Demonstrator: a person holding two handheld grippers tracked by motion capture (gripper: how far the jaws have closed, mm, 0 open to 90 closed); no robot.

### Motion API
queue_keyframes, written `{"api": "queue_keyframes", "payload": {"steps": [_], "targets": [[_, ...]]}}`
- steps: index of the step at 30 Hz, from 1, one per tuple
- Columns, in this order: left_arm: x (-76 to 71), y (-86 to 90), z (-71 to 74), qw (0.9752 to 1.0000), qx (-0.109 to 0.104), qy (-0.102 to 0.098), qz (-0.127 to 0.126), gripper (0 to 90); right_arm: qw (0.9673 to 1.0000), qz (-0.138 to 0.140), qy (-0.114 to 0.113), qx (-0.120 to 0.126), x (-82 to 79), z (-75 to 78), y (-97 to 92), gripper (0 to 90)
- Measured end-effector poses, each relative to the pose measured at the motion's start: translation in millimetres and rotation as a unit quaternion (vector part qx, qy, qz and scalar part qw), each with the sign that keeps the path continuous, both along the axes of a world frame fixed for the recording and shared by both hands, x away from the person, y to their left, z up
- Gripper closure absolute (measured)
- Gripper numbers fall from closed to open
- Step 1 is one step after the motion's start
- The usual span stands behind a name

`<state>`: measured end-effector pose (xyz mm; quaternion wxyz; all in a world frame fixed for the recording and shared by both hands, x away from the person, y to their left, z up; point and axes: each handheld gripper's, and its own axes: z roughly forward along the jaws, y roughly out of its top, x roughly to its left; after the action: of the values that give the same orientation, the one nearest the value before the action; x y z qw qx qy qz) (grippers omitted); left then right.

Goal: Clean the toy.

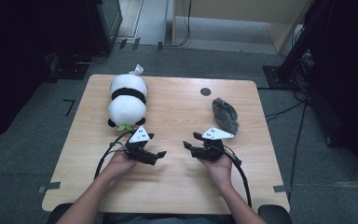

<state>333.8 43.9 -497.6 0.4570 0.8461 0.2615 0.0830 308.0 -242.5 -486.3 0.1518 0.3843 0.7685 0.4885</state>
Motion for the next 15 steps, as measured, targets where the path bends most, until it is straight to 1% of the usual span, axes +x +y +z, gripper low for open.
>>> {"api": "queue_keyframes", "payload": {"steps": [2,4,6,10,12,13,15], "targets": [[1.6,0.0,-1.9,1.0000,-0.002,0.006,0.000,8.5,1.0000,0.004,0.001,0.001,-0.2,-1.2,2.3,41.0],[1.6,-0.6,-3.1,1.0000,0.002,0.004,-0.001,8.5,1.0000,0.006,0.004,0.001,0.0,-2.3,4.1,41.1],[1.7,-1.1,-3.6,1.0000,0.001,0.004,-0.005,8.5,0.9999,0.007,0.008,0.002,0.4,-3.8,5.7,41.1],[1.8,-1.7,-5.1,1.0000,0.004,0.004,-0.008,8.5,0.9999,0.013,0.008,-0.002,2.0,-7.2,9.3,41.1],[2.0,-1.3,-5.3,0.9999,0.004,0.002,-0.009,8.5,0.9999,0.013,0.008,-0.006,2.5,-6.5,10.4,41.1],[2.3,-1.1,-5.5,0.9999,0.004,0.003,-0.009,8.5,0.9999,0.013,0.004,-0.003,3.5,-6.1,10.3,41.1],[2.8,-1.0,-6.0,1.0000,0.002,0.002,-0.009,8.5,0.9999,0.011,0.009,0.004,4.7,-5.6,10.0,41.1]]}}
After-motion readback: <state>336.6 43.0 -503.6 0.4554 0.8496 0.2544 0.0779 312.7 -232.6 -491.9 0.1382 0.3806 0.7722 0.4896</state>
